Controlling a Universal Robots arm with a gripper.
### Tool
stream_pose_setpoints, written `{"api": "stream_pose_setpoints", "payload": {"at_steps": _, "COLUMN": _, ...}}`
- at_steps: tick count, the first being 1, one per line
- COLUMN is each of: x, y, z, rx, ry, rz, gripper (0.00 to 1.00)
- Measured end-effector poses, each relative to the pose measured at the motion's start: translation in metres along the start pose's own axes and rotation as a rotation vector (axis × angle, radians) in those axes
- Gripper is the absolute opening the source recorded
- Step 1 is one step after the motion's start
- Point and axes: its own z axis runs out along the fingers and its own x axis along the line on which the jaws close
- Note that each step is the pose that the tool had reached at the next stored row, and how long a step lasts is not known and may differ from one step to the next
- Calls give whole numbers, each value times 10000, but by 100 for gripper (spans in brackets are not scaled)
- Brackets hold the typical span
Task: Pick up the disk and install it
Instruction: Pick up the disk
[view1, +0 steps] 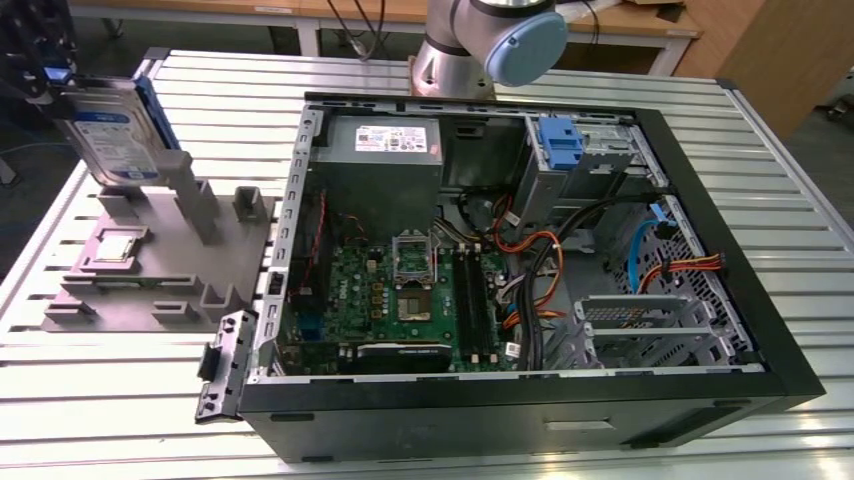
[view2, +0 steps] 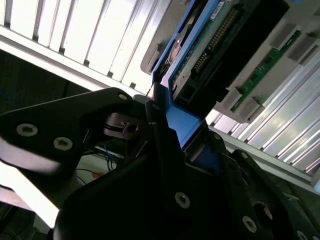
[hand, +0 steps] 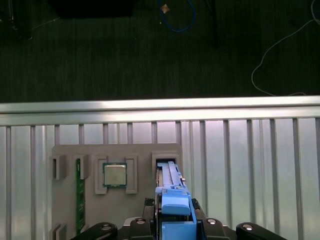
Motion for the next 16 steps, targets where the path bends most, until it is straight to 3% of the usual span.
{"api": "stream_pose_setpoints", "payload": {"at_steps": 16, "x": -5, "y": 3, "z": -152, "rx": 0, "ry": 0, "rz": 0, "gripper": 37}}
